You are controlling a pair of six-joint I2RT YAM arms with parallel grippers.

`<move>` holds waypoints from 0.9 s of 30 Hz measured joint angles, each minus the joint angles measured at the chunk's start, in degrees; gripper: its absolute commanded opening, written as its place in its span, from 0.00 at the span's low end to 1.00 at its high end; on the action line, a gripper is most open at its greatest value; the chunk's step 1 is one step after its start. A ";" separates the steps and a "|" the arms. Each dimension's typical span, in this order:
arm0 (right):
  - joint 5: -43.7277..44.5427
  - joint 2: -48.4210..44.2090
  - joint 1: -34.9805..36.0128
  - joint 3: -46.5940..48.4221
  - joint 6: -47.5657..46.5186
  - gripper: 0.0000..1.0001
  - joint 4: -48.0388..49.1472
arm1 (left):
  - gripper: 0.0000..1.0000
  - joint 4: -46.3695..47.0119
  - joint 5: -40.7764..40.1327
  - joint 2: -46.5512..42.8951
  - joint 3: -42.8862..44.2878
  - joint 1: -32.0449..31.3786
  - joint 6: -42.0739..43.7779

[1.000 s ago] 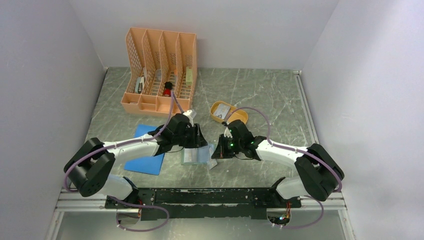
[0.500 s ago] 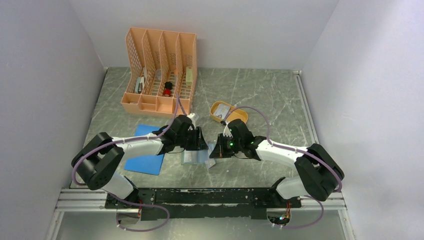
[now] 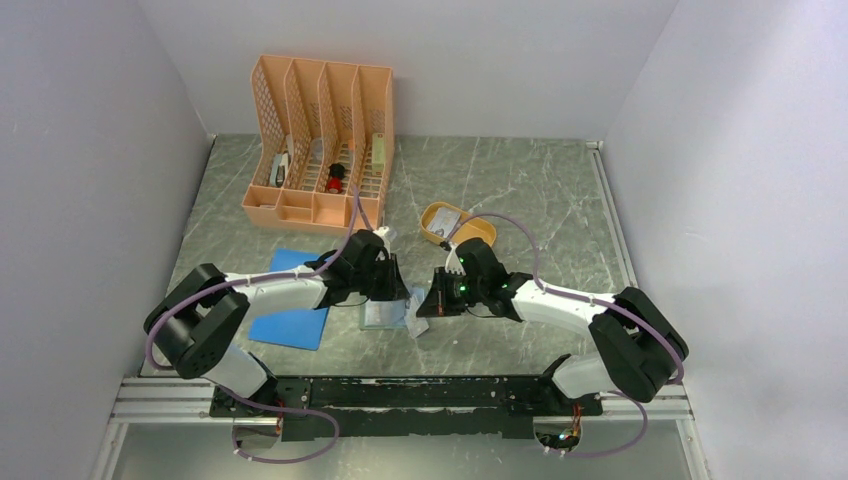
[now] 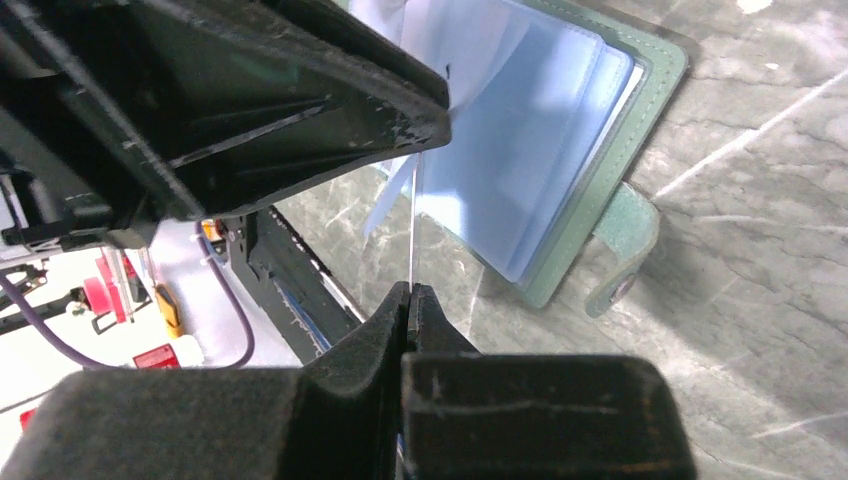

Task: Put the credit cards into the card holder
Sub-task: Turn over the card slot in the card holder.

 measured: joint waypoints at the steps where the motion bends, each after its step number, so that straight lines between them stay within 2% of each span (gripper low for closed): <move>1: -0.35 0.00 0.00 -0.02 0.07 0.00 0.11 | 0.16 -0.11 -0.39 0.07 0.00 0.00 0.09; 8: -0.63 -0.11 0.15 -0.09 0.13 0.00 0.96 | 0.05 -2.34 -2.97 1.05 0.00 0.00 0.26; 16: 0.22 -0.11 0.15 -0.13 0.11 0.00 0.83 | 0.05 -4.63 -5.51 0.74 0.00 0.00 0.42; 27: 2.58 -0.09 0.15 -0.13 0.20 0.00 -0.42 | 0.05 -9.16 -8.66 -5.25 2.01 0.00 0.57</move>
